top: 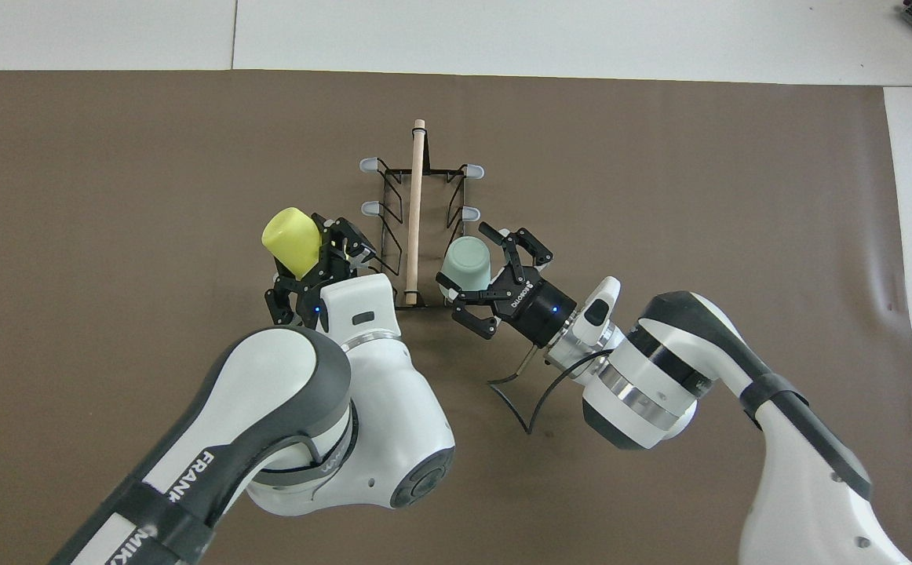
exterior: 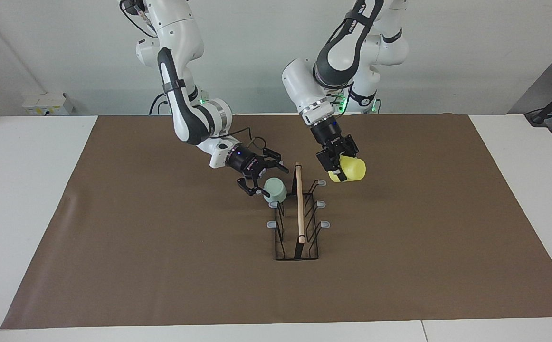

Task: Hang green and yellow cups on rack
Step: 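Open the right gripper and withdraw while the left gripper hangs the yellow cup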

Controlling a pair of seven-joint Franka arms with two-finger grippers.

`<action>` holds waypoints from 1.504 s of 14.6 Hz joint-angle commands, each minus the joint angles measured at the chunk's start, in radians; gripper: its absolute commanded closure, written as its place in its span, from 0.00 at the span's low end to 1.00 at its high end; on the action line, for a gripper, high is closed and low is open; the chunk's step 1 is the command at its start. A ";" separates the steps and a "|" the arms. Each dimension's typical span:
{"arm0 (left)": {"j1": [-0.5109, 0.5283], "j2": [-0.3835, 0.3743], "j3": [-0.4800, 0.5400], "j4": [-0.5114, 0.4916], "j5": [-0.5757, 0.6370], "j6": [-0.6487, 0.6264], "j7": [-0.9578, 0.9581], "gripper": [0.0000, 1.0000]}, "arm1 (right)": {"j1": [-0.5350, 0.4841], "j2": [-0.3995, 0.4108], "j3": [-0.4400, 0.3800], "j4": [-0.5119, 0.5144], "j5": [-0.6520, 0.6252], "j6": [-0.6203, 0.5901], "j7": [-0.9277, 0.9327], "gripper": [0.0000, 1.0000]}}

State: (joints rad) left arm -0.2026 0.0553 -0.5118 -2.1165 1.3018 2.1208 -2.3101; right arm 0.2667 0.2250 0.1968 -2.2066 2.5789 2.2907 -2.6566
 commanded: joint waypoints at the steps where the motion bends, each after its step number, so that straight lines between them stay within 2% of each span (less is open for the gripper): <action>1: -0.008 0.076 -0.040 0.052 0.066 -0.091 -0.073 1.00 | -0.021 -0.096 0.009 -0.012 0.100 0.134 -0.049 0.00; 4: -0.023 0.197 -0.083 0.130 0.119 -0.215 -0.098 1.00 | -0.055 -0.124 0.009 -0.013 0.035 0.160 -0.042 0.00; 5: -0.029 0.215 -0.086 0.148 0.132 -0.235 -0.112 1.00 | -0.069 -0.128 0.009 -0.012 -0.014 0.189 -0.042 0.00; 7: -0.043 0.225 -0.089 0.147 0.136 -0.239 -0.126 1.00 | -0.112 -0.148 0.010 -0.007 -0.142 0.251 -0.040 0.00; 13: -0.054 0.227 -0.112 0.133 0.128 -0.249 -0.126 1.00 | -0.242 -0.148 0.007 0.011 -0.487 0.268 -0.028 0.00; 14: -0.054 0.227 -0.113 0.132 0.120 -0.255 -0.127 0.67 | -0.274 -0.145 0.007 0.022 -0.567 0.268 -0.025 0.00; 15: -0.054 0.227 -0.113 0.132 0.119 -0.257 -0.126 0.38 | -0.294 -0.141 0.007 0.034 -0.641 0.268 -0.002 0.00; 16: -0.054 0.224 -0.114 0.133 0.117 -0.265 -0.126 0.21 | -0.305 -0.138 0.007 0.045 -0.719 0.268 0.044 0.00; 17: -0.054 0.219 -0.114 0.135 0.117 -0.269 -0.126 0.18 | -0.313 -0.136 0.004 0.057 -0.791 0.268 0.093 0.00; 22: -0.044 0.201 -0.116 0.142 0.117 -0.259 -0.112 0.15 | -0.340 -0.144 -0.004 0.096 -1.161 0.289 0.421 0.00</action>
State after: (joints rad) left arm -0.2445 0.2715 -0.6275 -1.9805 1.4161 1.8784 -2.4256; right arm -0.0720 0.0875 0.1885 -2.1215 1.5264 2.5444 -2.3568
